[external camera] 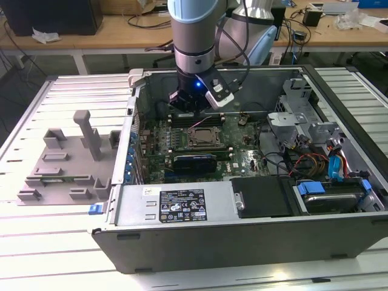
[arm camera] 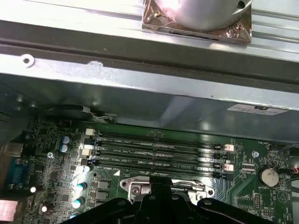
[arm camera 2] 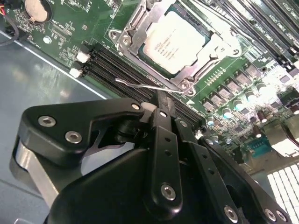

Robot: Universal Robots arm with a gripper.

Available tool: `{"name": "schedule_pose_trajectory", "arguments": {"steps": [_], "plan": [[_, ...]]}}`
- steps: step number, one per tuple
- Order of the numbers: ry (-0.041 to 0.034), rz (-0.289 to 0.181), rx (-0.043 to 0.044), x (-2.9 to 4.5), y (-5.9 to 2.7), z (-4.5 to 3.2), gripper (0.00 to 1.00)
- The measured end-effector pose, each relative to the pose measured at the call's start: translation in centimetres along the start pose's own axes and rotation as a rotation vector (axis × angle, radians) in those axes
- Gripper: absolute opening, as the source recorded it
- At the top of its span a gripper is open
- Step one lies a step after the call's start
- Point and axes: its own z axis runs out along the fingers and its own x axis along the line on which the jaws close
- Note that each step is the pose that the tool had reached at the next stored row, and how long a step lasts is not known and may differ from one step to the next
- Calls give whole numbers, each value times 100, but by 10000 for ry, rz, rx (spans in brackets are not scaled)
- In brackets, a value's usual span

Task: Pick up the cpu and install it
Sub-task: 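Install the first cpu locking lever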

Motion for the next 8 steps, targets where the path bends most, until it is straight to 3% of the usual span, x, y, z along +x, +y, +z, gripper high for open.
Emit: {"name": "schedule_pose_trajectory", "arguments": {"steps": [4,5,6,8], "plan": [[0,0,1,0,0,1,11],[-73,-14,6,1,-1,6,11],[-212,-47,21,1,-2,10,11],[-375,-83,38,1,-3,13,11]]}}
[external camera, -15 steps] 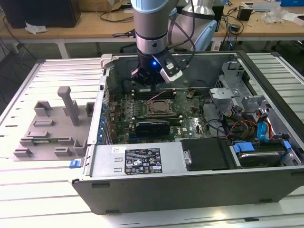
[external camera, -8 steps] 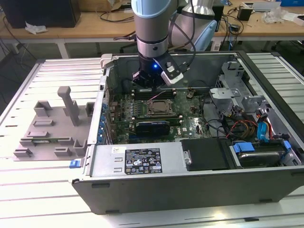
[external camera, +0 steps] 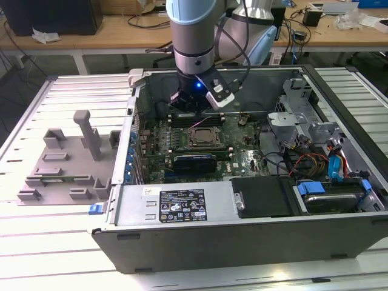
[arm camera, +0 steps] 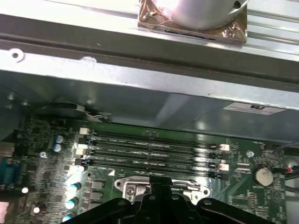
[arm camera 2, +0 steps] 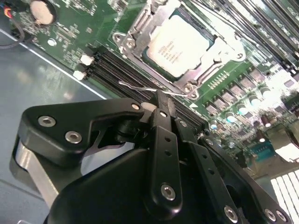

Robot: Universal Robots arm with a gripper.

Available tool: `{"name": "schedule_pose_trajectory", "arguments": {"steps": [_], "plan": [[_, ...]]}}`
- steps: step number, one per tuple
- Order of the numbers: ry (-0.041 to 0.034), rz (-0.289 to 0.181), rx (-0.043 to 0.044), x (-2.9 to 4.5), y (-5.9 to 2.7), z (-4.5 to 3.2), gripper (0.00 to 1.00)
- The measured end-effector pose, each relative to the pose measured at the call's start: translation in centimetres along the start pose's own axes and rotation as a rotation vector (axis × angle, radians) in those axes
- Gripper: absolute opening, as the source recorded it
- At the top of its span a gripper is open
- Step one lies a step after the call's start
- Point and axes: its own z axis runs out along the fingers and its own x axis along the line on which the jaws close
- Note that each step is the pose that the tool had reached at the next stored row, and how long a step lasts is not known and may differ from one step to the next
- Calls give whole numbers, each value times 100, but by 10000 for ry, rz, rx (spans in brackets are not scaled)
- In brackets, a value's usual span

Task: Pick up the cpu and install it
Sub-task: 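Install the first cpu locking lever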

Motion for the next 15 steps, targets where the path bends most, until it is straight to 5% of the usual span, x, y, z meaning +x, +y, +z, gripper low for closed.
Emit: {"name": "schedule_pose_trajectory", "arguments": {"steps": [1,7,15], "plan": [[-136,-32,12,0,-2,10,11],[-213,-48,21,5,10,70,11],[-625,57,83,15,10,115,11]]}}
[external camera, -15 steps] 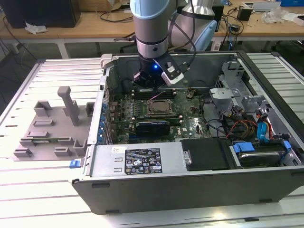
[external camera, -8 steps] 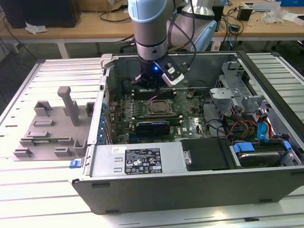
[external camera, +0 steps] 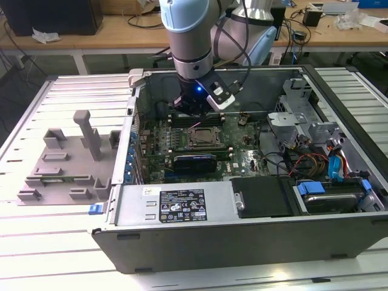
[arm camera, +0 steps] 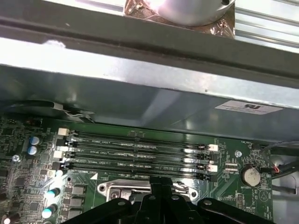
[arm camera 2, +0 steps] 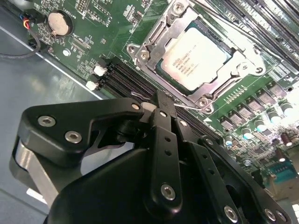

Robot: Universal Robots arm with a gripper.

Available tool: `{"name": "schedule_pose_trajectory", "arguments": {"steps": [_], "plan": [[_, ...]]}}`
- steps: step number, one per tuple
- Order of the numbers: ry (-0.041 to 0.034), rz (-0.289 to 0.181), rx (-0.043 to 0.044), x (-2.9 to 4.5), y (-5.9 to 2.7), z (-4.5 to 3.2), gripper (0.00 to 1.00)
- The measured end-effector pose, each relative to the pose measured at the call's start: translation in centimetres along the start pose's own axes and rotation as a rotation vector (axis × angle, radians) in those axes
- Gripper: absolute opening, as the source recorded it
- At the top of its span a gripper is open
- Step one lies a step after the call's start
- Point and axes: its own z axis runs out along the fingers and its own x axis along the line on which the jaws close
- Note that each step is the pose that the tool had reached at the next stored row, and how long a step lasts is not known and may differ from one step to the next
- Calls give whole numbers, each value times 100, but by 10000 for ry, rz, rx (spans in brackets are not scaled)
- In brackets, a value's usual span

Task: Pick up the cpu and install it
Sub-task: 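Install the first cpu locking lever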

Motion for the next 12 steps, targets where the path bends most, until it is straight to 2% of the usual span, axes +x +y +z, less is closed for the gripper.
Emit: {"name": "schedule_pose_trajectory", "arguments": {"steps": [3,9,12], "plan": [[-68,118,26,22,24,18,11],[-83,184,40,24,34,24,11],[-170,619,152,29,29,49,11]]}}
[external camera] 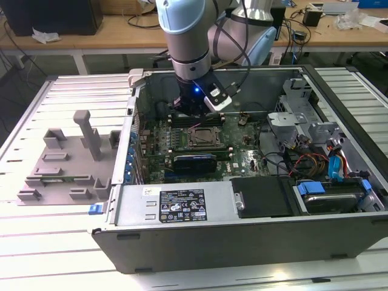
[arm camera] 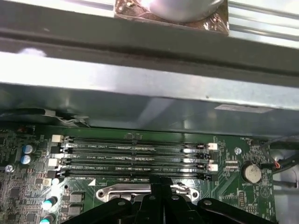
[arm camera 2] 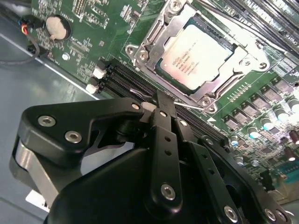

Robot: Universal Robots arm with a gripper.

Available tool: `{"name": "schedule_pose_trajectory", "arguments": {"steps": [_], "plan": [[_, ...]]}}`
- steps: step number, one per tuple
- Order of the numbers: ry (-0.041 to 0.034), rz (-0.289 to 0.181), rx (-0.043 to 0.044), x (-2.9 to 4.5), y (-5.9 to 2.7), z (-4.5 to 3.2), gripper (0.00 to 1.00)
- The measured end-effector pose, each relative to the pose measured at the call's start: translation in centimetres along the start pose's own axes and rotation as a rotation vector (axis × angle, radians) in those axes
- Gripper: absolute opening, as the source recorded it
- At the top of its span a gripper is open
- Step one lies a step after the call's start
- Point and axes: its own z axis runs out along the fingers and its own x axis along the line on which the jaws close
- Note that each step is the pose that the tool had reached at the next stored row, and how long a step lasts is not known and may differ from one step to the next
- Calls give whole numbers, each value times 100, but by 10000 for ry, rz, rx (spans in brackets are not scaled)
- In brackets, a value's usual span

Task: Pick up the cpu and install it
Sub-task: 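Install the first cpu locking lever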

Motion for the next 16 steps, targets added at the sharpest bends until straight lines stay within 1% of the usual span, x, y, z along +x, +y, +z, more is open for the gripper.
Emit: {"name": "schedule_pose_trajectory", "arguments": {"steps": [2,4,10,13,16], "plan": [[-44,217,60,3,-4,17,11],[-111,559,136,9,-6,45,11],[-174,866,193,12,43,78,11],[-296,1455,302,16,62,102,11],[-369,1719,352,44,77,106,11]]}}
